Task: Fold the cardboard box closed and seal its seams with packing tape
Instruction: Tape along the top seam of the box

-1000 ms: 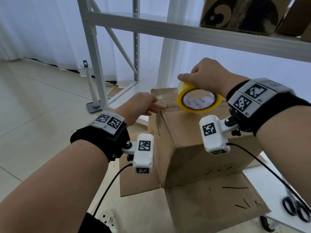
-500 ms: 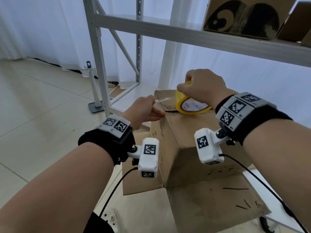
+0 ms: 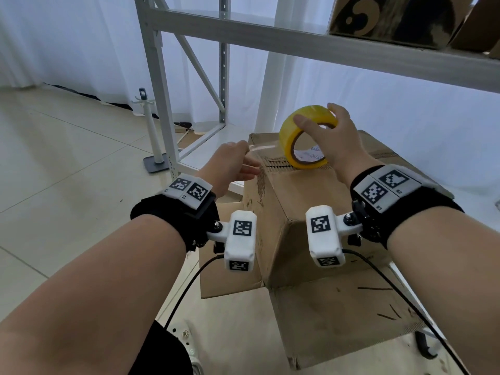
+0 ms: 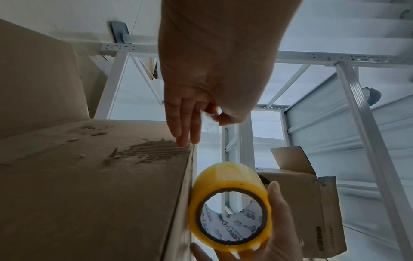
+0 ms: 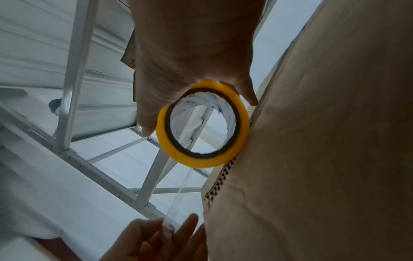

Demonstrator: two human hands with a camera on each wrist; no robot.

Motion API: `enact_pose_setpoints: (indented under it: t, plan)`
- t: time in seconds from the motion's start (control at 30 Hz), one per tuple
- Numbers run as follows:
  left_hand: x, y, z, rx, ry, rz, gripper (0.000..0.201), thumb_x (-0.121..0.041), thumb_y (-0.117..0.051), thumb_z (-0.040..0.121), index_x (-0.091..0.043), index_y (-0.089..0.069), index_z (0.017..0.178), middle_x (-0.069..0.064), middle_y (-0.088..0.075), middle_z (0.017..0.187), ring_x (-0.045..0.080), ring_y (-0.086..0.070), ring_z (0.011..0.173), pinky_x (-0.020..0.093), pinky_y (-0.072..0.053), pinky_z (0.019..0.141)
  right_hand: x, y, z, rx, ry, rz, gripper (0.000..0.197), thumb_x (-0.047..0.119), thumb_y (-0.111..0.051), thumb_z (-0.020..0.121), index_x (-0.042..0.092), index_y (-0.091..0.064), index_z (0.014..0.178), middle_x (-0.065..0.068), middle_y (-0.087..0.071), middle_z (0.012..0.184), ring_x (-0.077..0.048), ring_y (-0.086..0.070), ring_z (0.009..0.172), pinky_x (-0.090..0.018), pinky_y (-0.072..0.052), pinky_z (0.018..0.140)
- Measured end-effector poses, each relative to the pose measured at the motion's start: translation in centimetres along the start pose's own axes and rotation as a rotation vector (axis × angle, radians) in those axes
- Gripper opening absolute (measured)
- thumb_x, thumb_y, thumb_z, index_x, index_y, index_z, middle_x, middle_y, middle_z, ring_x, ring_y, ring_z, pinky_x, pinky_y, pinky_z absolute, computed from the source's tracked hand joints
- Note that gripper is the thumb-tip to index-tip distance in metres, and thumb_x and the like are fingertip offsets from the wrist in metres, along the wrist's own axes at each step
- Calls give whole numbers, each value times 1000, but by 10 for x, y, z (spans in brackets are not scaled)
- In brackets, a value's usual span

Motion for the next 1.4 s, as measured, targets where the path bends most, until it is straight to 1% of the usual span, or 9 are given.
enact_pose_setpoints:
  t: [0.07, 0.13, 0.23, 0.33, 0.5, 0.77, 0.9, 1.13, 1.4]
  plan:
    - [1, 1, 1, -12, -12, -19, 16, -18, -40, 98, -6, -50, 96, 11, -65, 76, 21, -65, 66, 28, -55, 64, -3, -5, -1, -21, -47, 19, 95, 61, -72, 70, 24, -25, 145, -5, -40, 142, -22, -44, 124, -36, -41, 97]
    - [3, 3, 3, -18, -38, 14, 20, -27, -48, 98, -8, -51, 91, 8, -66, 74, 15, -65, 59, 23, -54, 56, -4, -7, -1, -49, -70, 5, 91, 58, -72, 72, 21, -26, 141, -5, -43, 134, -22, -47, 115, -35, -42, 88]
    - [4, 8, 5, -12, -51, 84, 22, -27, -56, 95, -8, -51, 85, 7, -65, 74, 10, -63, 52, 19, -52, 50, -1, -5, -1, -53, -59, -27, 86, 54, -73, 72, 21, -28, 137, -6, -43, 129, -24, -48, 113, -39, -45, 90]
    - [4, 12, 6, -9, -39, 144, 21, -23, -58, 94, -9, -50, 80, 5, -61, 71, 10, -58, 49, 19, -48, 45, 7, -8, -6, -24, 9, -207, 86, 53, -74, 71, 24, -27, 137, -10, -37, 131, -26, -45, 110, -43, -45, 94]
    - [10, 15, 4, -13, -3, 238, 20, -23, -57, 95, -9, -51, 82, 5, -56, 71, 14, -50, 55, 24, -45, 49, 20, -15, -14, 7, 122, -505, 88, 54, -73, 68, 26, -25, 137, -11, -34, 132, -35, -43, 119, -44, -42, 93]
    - [15, 16, 0, 0, 3, 260, 22, -24, -58, 94, -7, -50, 82, 5, -56, 70, 13, -48, 53, 24, -44, 48, 22, -17, -16, -3, 148, -665, 90, 54, -73, 66, 26, -26, 137, -12, -34, 132, -36, -41, 118, -42, -40, 89]
    - [15, 24, 0, -35, 16, 240, 21, -24, -57, 95, -8, -50, 84, 5, -56, 72, 13, -48, 54, 24, -45, 49, 19, -14, -14, -20, 194, -776, 90, 52, -74, 64, 26, -27, 136, -13, -32, 133, -38, -38, 119, -47, -41, 92]
    - [22, 24, -1, -17, 12, 281, 27, -31, -64, 89, -6, -53, 85, 4, -61, 73, 12, -50, 53, 23, -45, 50, 16, -12, -9, -12, 195, -829, 91, 51, -74, 64, 26, -26, 137, -13, -30, 135, -38, -35, 122, -50, -42, 95]
    - [22, 15, 1, -27, 22, 226, 25, -26, -64, 90, -6, -53, 81, 4, -61, 72, 11, -49, 53, 23, -42, 50, 12, -8, -3, -42, 154, -803, 90, 50, -74, 65, 26, -27, 137, -14, -28, 138, -39, -34, 124, -50, -39, 96]
Point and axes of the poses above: each hand's wrist, its own z-axis towards the middle knuckle, its own y-axis out of the back of the hand, x = y × z, the point moved 1 cm from there along z, towards the middle knuckle
